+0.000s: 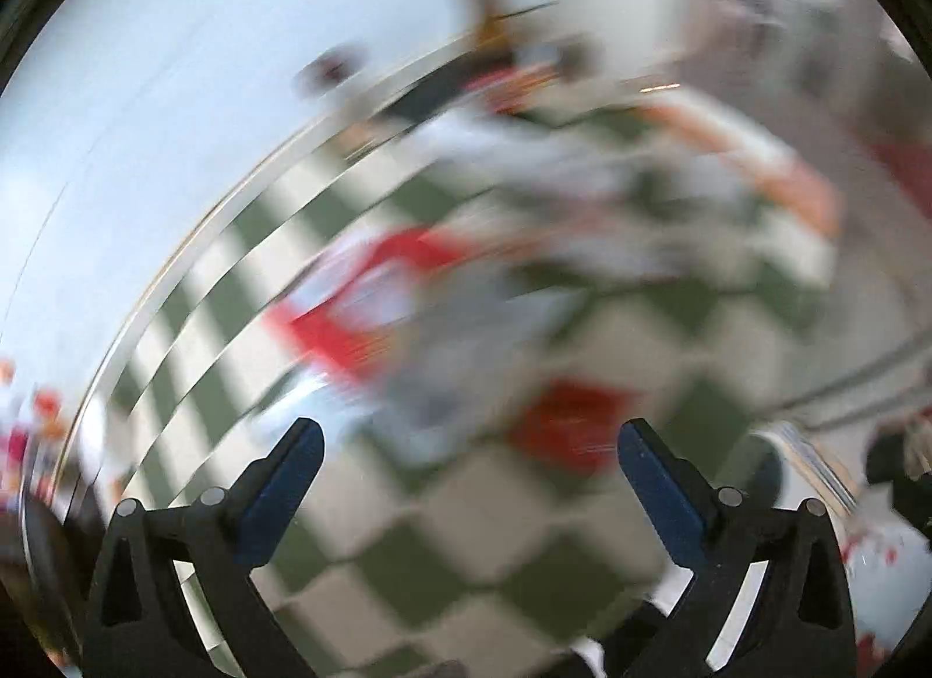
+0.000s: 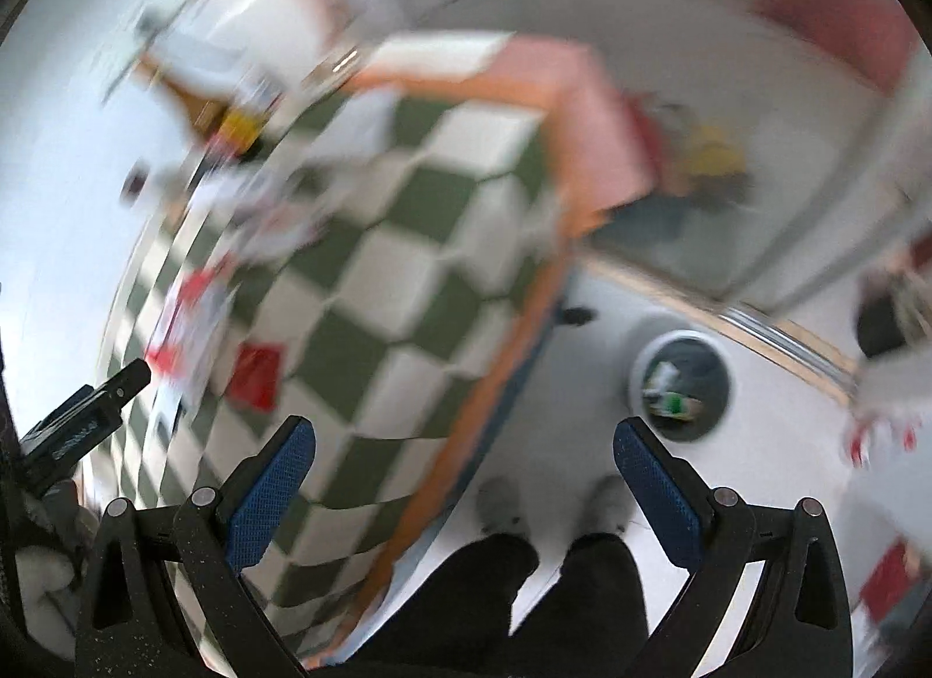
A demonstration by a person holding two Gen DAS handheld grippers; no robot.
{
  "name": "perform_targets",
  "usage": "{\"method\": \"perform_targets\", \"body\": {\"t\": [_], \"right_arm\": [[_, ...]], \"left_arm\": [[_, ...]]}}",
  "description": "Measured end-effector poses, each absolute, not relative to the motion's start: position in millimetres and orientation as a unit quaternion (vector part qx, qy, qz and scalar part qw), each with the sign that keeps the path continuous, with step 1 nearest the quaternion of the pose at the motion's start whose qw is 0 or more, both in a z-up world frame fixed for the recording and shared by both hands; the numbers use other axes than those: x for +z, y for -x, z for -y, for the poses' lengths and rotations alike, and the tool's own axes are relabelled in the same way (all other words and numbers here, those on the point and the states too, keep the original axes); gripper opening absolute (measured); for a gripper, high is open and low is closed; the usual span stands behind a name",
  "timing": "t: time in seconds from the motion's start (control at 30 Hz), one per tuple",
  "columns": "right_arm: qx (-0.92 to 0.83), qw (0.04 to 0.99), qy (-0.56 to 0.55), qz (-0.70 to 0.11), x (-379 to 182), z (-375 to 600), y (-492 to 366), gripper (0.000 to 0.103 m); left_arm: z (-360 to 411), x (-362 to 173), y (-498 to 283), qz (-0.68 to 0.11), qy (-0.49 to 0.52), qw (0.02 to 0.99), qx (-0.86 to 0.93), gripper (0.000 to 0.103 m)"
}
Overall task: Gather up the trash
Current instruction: 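Move both tools back to the counter, then grasp the white medicine sachet with left tool while right tool grasps the red packet, then carry the white sachet and red packet over the trash bin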
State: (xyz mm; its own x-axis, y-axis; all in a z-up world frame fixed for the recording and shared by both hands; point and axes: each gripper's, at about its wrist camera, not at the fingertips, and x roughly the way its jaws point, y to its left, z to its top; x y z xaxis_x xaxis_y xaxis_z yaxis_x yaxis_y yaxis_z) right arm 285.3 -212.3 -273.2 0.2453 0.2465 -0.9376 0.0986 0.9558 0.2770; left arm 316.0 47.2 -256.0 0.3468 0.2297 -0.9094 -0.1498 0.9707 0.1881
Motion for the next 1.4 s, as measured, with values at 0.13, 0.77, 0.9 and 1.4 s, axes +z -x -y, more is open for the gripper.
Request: {"method": "perform_targets", "body": {"t": [0.13, 0.77, 0.9, 1.4], "right_arm": [[0.088, 0.758, -0.093, -0.639, -316, 131, -326, 0.103], [0.096, 0.791, 0.071, -0.600, -361, -13, -351, 0.039], [0.101, 0.787, 0.005, -0.608, -355, 9, -353, 0.033], [0.106, 0.813, -0.150, -0.552, -285, 150, -329, 0.024]], "left_arm": [[-159, -295, -303, -0.601, 0.042, 0.771, 0.207, 0.102], [-233, -361, -287, -0.605, 0.164, 0.747, 0.222, 0.006], [-227, -346, -257, -0.594, 0.136, 0.757, 0.233, 0.001], [-111, -249, -266, -0.556, 0.073, 0.815, 0.147, 0.001]]}}
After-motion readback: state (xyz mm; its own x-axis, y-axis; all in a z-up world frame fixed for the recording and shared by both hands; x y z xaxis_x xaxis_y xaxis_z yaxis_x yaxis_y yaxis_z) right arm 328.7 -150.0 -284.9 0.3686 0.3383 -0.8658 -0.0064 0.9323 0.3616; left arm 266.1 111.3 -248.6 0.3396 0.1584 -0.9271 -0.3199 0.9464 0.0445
